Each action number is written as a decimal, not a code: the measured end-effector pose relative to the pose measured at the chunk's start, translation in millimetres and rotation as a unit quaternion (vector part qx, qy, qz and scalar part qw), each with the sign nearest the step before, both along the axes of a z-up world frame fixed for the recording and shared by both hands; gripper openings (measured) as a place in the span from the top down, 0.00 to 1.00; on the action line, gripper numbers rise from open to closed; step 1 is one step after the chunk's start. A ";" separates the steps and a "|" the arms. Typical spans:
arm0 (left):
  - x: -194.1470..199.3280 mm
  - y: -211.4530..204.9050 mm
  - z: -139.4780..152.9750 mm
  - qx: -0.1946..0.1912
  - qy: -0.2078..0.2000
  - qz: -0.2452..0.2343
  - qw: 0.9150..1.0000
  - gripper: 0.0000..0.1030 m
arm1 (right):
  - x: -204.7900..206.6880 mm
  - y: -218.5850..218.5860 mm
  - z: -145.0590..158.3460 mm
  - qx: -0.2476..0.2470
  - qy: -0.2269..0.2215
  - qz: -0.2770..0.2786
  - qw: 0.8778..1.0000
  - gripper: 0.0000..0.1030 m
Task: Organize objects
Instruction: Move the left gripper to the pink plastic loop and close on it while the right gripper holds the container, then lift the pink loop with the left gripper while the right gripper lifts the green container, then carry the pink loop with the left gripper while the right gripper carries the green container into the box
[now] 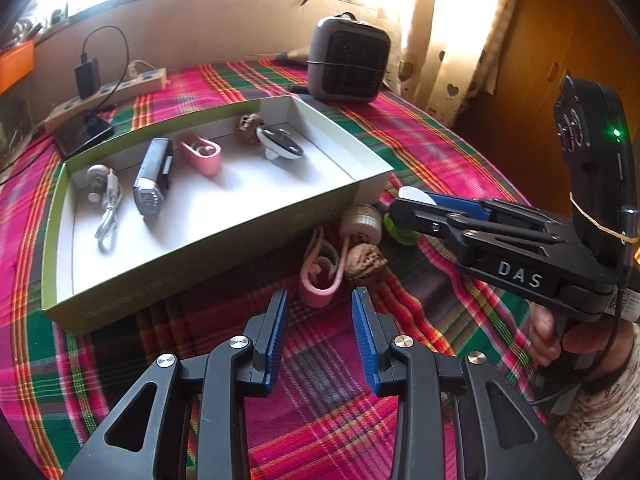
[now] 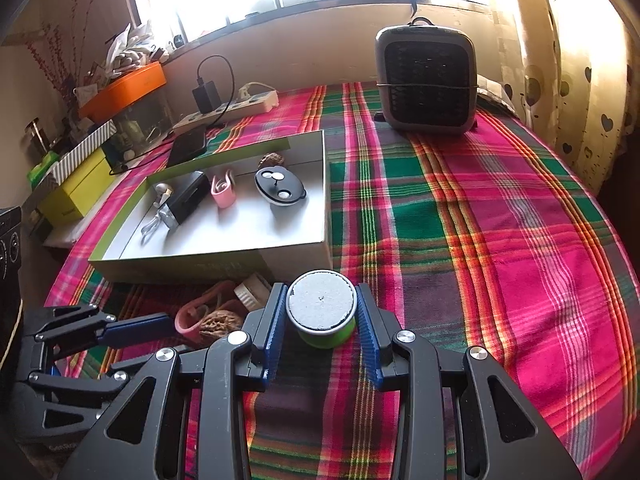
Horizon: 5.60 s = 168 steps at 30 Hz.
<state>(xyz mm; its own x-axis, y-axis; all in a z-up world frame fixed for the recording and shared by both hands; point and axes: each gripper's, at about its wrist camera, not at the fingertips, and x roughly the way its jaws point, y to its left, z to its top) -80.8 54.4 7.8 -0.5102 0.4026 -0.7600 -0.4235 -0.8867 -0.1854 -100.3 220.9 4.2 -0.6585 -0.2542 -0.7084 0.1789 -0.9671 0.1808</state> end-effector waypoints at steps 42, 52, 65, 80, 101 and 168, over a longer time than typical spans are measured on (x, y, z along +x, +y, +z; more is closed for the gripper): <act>-21.1 28.9 -5.8 -0.066 0.029 0.007 0.997 0.73 | 0.1 8.0 -6.3 0.010 -0.025 -0.006 1.000 0.65; -15.6 26.4 -6.0 -0.066 0.030 0.024 0.997 0.76 | -1.4 12.5 -8.0 0.012 -0.031 -0.022 0.999 0.65; -12.9 20.6 -5.6 -0.053 0.024 0.036 0.998 0.79 | 0.1 6.9 -6.1 0.034 -0.024 -0.020 0.999 0.72; -10.2 13.5 -5.3 -0.047 0.021 0.044 0.998 0.79 | 1.9 7.3 -5.0 0.034 -0.018 -0.022 0.999 0.82; -4.9 5.4 -1.9 -0.035 0.018 0.061 0.997 0.79 | 11.1 3.6 -1.9 0.018 -0.007 -0.014 1.000 0.82; -32.3 -77.5 29.4 -0.008 0.035 0.165 0.986 0.79 | -38.2 -86.5 29.1 -0.025 0.021 0.099 0.995 0.82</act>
